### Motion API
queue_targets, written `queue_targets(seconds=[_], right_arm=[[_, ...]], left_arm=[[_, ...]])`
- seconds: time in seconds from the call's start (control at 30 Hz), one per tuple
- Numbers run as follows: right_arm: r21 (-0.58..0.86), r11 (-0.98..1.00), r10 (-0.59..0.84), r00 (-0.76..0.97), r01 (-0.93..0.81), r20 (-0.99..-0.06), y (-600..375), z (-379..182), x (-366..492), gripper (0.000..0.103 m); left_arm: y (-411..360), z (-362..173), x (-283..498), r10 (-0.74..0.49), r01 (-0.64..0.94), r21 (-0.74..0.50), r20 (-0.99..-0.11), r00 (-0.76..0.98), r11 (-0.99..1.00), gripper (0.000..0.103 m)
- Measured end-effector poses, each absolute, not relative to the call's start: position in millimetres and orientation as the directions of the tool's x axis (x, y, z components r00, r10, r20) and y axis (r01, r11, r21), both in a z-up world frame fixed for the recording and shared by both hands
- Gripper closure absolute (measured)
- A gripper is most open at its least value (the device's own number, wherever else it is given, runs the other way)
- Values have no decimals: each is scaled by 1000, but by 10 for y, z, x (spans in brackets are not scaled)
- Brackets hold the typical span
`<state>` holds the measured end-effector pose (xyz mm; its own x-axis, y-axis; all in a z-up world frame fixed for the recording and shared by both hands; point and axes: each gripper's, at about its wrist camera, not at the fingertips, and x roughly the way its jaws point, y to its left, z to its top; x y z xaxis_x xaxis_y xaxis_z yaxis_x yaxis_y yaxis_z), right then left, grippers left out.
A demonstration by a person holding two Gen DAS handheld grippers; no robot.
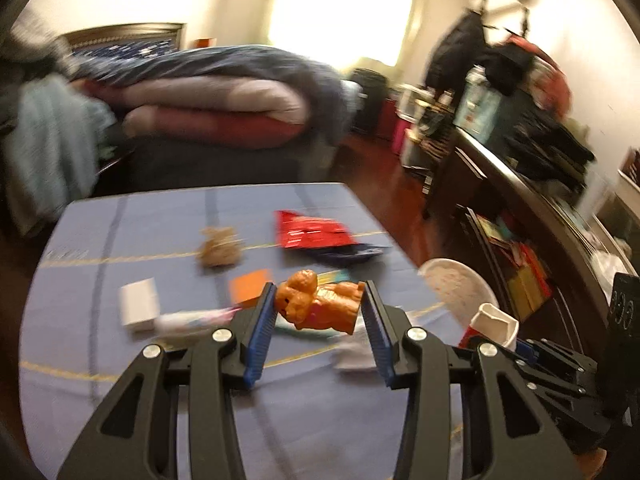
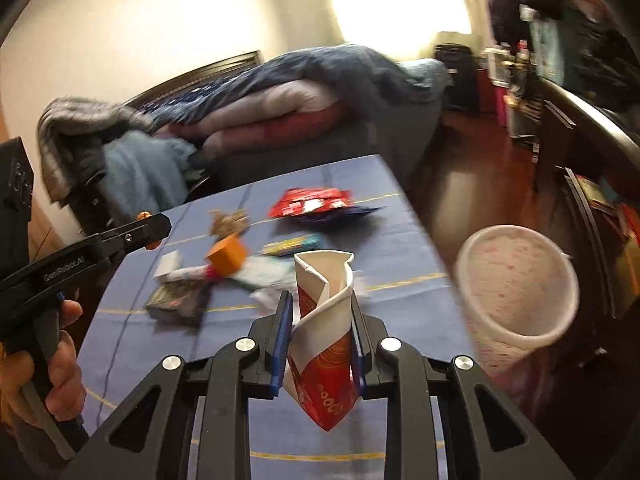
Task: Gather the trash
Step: 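Carry both held items over the wastebasket and open both tools, then move the left tool back to the table and close on the red wrapper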
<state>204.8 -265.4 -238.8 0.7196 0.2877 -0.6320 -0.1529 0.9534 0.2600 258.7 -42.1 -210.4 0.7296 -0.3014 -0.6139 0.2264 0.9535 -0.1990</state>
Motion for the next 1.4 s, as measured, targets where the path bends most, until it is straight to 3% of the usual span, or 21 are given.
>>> queue_targets(seconds=[0.37, 0.8, 1.07, 1.17, 1.23, 1.4], right_arm=[[242, 966, 87, 775, 87, -626, -3771, -2476, 2243, 77], [223, 943, -28, 724, 249, -689, -4569, -2964, 2785, 77], [191, 938, -61, 681, 289, -730, -4775, -3277, 3081, 75], [180, 936, -76, 672, 303, -736, -4816, -3351, 3117, 71], [182, 933, -80, 675, 309, -734, -4842, -3375, 3112, 60], [172, 931, -93, 665, 322, -741, -4832, -3366, 3049, 54]], left_arm=[[-1797, -2116, 3135, -456, 434, -200, -625, 634, 878, 59], [-2914, -2698, 3962, -476, 495, -200, -703, 529, 846, 59], [-3275, -3069, 4315, -530, 513, -294, -743, 408, 807, 58], [-3379, -3150, 4380, -532, 508, -307, -751, 390, 805, 51], [-3375, -3156, 4383, -533, 503, -308, -747, 397, 807, 46], [-3262, -3050, 4310, -527, 494, -296, -731, 433, 817, 33]])
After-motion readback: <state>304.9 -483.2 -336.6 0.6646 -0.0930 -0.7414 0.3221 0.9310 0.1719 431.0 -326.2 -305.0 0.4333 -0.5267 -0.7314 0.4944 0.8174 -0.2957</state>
